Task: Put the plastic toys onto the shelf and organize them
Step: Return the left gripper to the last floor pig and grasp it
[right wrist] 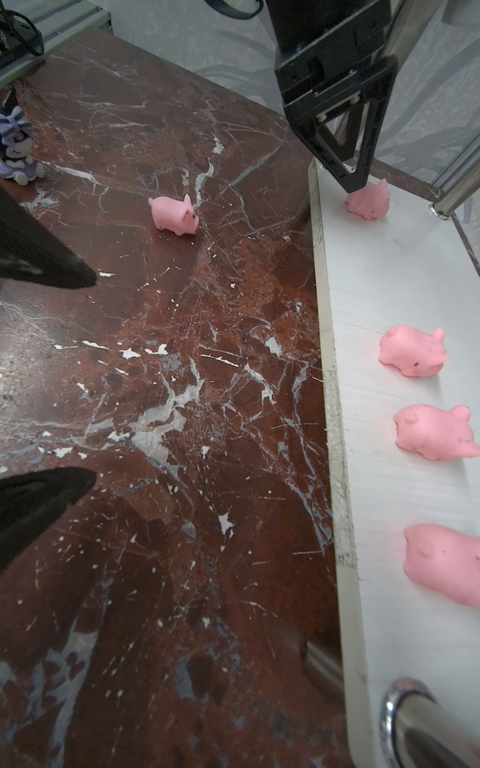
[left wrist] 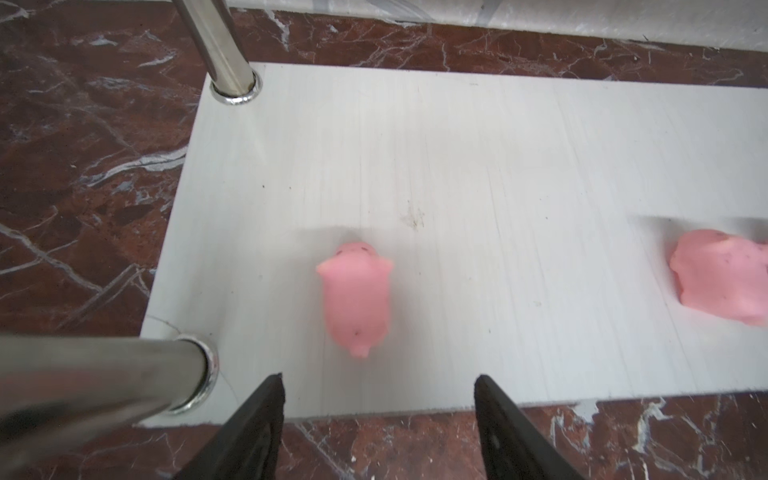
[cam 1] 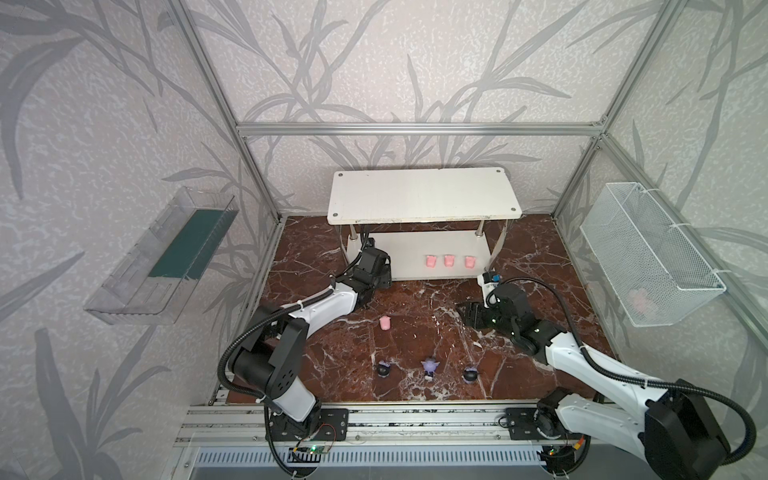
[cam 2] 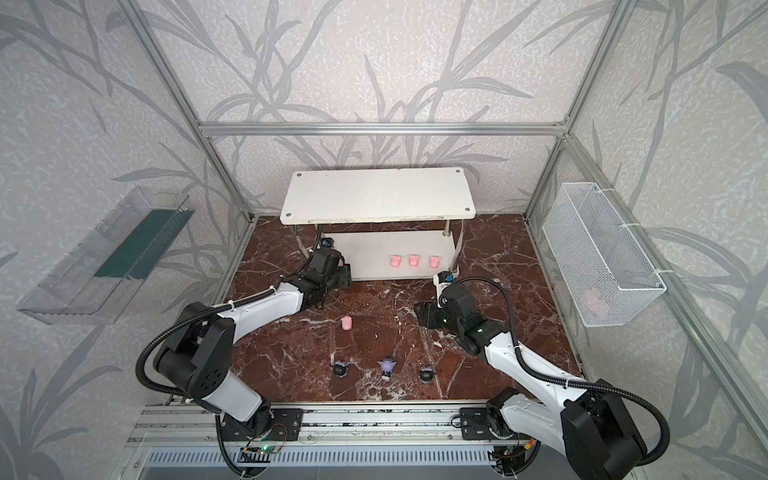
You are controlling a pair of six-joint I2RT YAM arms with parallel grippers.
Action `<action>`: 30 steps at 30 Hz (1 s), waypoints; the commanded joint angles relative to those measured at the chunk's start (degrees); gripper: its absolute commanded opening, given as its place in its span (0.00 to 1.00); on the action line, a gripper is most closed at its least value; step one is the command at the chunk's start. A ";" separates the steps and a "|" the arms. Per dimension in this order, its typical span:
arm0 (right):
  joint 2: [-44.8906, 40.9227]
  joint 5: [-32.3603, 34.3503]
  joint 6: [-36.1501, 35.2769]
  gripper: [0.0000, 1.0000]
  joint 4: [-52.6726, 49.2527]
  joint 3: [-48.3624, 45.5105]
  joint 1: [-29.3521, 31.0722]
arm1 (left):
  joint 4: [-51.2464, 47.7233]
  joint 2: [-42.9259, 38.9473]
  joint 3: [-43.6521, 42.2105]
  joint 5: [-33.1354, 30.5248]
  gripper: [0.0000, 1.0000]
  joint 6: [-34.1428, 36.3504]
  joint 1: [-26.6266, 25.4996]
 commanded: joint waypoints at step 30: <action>-0.03 -0.33 0.39 0.69 0.45 0.22 -0.36 | -16.61 -16.48 -15.07 -1.89 0.75 -23.12 -16.82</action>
